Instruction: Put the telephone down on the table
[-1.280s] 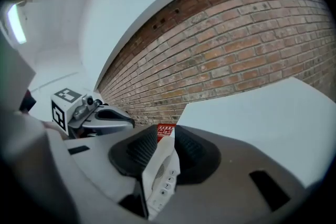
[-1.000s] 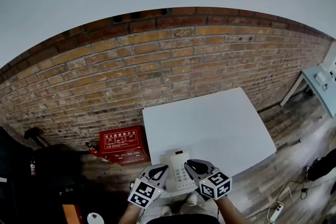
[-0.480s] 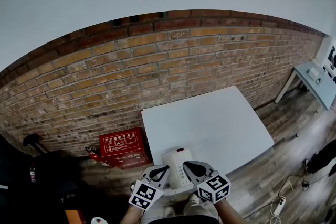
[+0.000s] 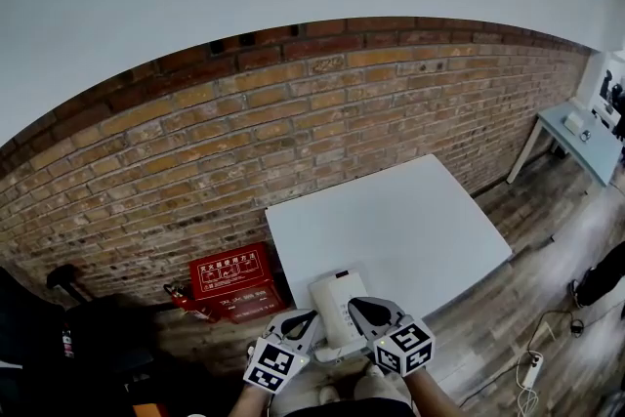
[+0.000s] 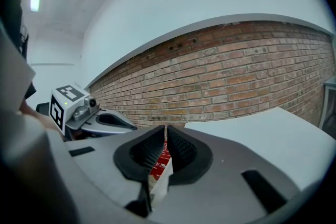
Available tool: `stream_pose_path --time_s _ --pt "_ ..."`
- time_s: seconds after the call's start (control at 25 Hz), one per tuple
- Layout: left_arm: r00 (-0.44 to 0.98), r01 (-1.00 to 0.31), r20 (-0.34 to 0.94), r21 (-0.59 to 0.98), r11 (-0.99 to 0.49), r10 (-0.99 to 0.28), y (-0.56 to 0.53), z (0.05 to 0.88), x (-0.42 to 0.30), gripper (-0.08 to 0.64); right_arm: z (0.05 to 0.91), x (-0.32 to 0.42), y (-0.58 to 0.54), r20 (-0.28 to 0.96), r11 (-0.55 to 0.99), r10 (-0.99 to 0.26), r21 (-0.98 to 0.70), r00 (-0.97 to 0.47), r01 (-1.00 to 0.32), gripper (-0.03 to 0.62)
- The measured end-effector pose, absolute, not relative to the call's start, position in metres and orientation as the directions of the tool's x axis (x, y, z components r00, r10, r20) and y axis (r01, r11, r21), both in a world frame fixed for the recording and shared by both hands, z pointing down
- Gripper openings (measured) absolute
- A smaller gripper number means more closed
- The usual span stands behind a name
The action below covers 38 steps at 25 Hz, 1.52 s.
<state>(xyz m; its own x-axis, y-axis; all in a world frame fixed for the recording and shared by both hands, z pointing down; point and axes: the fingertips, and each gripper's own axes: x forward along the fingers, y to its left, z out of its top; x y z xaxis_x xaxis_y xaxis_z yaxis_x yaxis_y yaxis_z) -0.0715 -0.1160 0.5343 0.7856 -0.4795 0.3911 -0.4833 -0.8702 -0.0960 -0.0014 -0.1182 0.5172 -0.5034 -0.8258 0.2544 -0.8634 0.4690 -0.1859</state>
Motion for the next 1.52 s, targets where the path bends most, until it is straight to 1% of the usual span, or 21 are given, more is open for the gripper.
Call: stream_pose_path --time_s 0.16,0.44,0.6,0.8,1.04,1.24,1.52 --pt "0.794 -0.462 0.387 -0.116 -0.879 -0.469 -0.113 0.529 -0.070 0.008 0.512 -0.005 -0.117 0.245 0.465 -0.834 -0.172 -0.495 -0.869 0.026" --pt "0.807 -0.463 0.343 -0.139 -0.876 -0.481 -0.112 0.512 -0.062 0.008 0.497 -0.006 -0.115 0.225 0.478 -0.837 -0.143 -0.499 -0.866 0.026" --pt "0.808 -0.462 0.340 -0.142 -0.875 -0.482 -0.105 0.509 -0.058 0.008 0.488 -0.002 -0.107 0.206 0.476 -0.843 -0.144 -0.496 -0.868 0.026" --pt "0.822 -0.461 0.290 -0.164 -0.872 -0.490 -0.085 0.494 -0.046 0.008 0.478 0.007 -0.091 0.190 0.473 -0.848 -0.148 -0.495 -0.868 0.026" --pt "0.826 -0.445 0.302 -0.169 -0.879 -0.476 -0.053 0.491 -0.027 0.008 0.473 0.025 -0.065 0.189 0.473 -0.847 -0.159 -0.497 -0.866 0.026" --pt "0.812 -0.426 0.348 -0.195 -0.883 -0.469 -0.028 0.499 -0.015 0.008 0.470 0.033 -0.041 0.184 0.483 -0.840 -0.176 -0.511 -0.858 0.025" --pt "0.818 -0.435 0.325 -0.191 -0.880 -0.475 0.008 0.492 0.002 0.008 0.468 0.036 -0.006 0.164 0.515 -0.824 -0.178 -0.541 -0.838 0.018"
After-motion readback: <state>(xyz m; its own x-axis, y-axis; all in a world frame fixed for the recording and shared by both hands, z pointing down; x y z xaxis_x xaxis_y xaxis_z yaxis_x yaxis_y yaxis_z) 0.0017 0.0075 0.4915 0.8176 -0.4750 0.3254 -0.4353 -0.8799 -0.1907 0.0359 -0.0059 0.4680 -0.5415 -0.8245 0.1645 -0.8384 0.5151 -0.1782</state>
